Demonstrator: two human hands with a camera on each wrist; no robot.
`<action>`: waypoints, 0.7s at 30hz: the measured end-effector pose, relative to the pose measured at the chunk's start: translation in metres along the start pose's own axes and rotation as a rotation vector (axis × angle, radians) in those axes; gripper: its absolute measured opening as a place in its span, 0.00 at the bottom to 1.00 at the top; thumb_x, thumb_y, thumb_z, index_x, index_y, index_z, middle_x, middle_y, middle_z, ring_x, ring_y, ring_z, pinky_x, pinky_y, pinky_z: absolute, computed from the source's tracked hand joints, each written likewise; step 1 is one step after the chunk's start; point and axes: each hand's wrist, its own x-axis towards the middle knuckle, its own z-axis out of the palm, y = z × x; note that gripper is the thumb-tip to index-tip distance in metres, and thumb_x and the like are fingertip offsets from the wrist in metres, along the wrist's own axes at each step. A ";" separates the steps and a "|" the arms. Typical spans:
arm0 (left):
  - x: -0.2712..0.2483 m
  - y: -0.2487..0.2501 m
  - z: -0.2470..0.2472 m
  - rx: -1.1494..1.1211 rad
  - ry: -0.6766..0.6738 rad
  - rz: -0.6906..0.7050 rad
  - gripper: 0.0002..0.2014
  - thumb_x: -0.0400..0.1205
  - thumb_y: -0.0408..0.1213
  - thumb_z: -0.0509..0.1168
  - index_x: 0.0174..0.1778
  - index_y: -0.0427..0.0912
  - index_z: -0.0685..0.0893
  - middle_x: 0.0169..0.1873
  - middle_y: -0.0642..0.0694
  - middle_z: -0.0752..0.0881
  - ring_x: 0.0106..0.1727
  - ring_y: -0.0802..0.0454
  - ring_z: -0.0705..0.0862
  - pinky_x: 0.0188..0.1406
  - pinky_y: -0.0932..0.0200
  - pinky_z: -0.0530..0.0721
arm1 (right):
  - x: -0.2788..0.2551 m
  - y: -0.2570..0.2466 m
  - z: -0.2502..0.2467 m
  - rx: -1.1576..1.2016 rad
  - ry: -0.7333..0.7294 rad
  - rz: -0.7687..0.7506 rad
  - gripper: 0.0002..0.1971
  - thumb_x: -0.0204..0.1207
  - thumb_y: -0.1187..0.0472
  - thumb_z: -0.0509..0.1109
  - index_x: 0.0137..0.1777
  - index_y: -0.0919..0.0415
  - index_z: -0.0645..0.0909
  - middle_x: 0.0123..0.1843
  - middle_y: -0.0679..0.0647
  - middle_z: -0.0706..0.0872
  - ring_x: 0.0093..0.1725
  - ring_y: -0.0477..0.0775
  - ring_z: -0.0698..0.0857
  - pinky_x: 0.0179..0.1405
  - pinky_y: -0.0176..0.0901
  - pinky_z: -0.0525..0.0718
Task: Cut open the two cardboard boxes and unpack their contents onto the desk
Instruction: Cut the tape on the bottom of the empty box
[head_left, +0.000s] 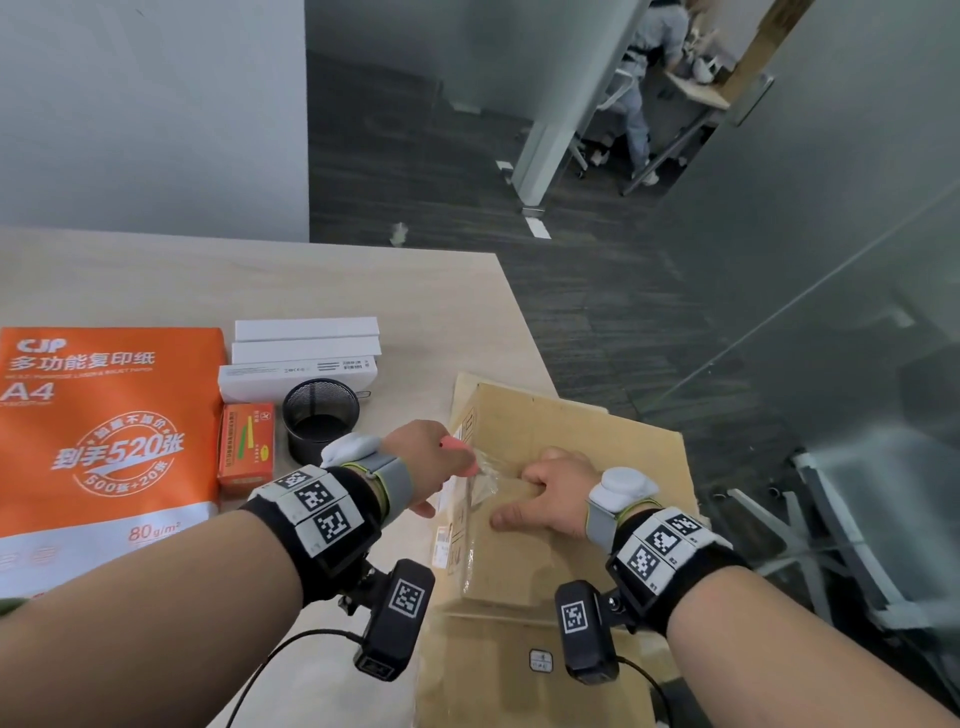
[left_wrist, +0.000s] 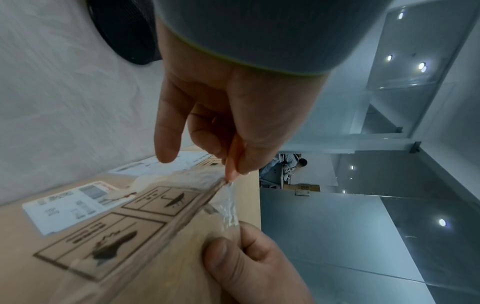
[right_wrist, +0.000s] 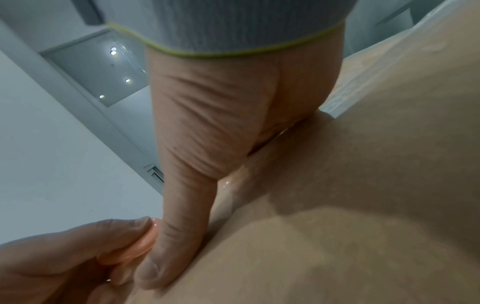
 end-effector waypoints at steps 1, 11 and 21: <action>0.001 0.001 -0.001 0.029 -0.001 -0.006 0.12 0.73 0.49 0.72 0.47 0.46 0.86 0.44 0.44 0.86 0.40 0.43 0.91 0.44 0.42 0.94 | 0.000 0.000 0.000 0.003 0.004 -0.001 0.36 0.49 0.16 0.69 0.38 0.50 0.81 0.49 0.46 0.74 0.56 0.53 0.74 0.62 0.54 0.78; 0.000 0.005 0.004 0.114 0.030 -0.022 0.11 0.78 0.49 0.70 0.49 0.47 0.85 0.41 0.47 0.83 0.31 0.43 0.92 0.51 0.49 0.92 | 0.000 0.002 0.002 0.035 0.010 -0.008 0.37 0.47 0.16 0.69 0.38 0.49 0.82 0.49 0.45 0.74 0.57 0.53 0.74 0.64 0.55 0.77; 0.000 -0.006 0.000 0.085 0.036 0.051 0.09 0.75 0.50 0.71 0.42 0.50 0.86 0.41 0.46 0.82 0.38 0.40 0.90 0.44 0.39 0.94 | -0.003 0.002 0.001 0.098 0.003 -0.033 0.34 0.50 0.20 0.73 0.40 0.50 0.84 0.50 0.46 0.75 0.57 0.51 0.74 0.63 0.53 0.78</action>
